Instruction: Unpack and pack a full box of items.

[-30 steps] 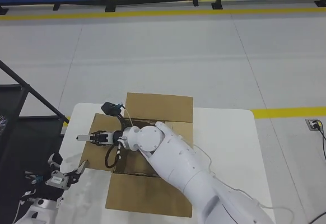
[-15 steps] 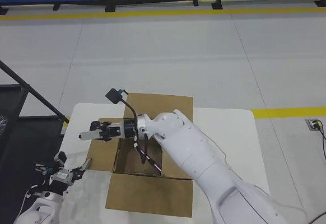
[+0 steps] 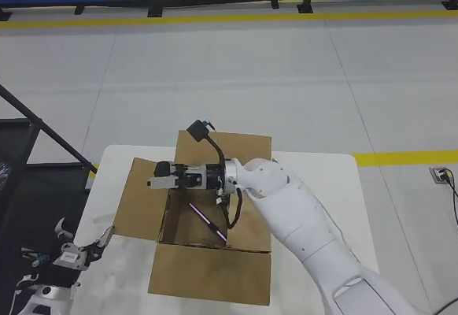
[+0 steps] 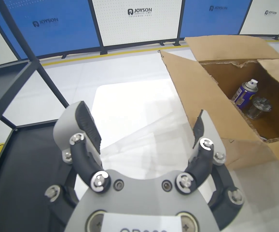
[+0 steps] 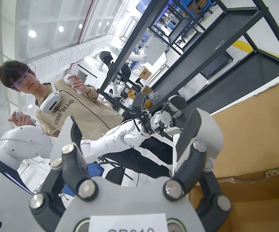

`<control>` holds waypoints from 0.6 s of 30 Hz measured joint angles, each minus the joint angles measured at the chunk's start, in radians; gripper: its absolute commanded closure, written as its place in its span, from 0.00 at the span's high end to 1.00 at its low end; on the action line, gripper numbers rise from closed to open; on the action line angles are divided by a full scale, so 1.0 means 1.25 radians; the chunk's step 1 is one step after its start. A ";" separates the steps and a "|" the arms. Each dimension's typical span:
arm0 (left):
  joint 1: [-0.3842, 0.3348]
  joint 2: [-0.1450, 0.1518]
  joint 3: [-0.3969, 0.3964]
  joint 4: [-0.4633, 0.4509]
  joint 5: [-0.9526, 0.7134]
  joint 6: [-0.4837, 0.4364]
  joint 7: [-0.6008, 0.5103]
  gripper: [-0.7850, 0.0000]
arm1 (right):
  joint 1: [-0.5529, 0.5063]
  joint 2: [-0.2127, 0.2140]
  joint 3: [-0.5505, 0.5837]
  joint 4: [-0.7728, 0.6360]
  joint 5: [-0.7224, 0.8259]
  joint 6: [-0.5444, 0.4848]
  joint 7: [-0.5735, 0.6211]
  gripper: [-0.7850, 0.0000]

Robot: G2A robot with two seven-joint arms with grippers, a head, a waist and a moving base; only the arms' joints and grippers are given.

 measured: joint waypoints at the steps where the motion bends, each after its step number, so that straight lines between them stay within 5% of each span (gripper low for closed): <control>1: 0.013 0.000 -0.006 -0.016 -0.007 -0.005 0.010 1.00 | -0.007 0.008 0.011 -0.018 0.004 0.013 0.017 1.00; 11: 0.117 -0.003 -0.057 -0.193 -0.045 -0.088 0.059 1.00 | -0.101 0.088 0.121 -0.172 -0.032 0.066 0.070 1.00; 18: 0.110 0.003 0.002 -0.331 -0.002 -0.190 -0.045 1.00 | -0.247 0.165 0.215 -0.393 -0.074 0.060 0.064 1.00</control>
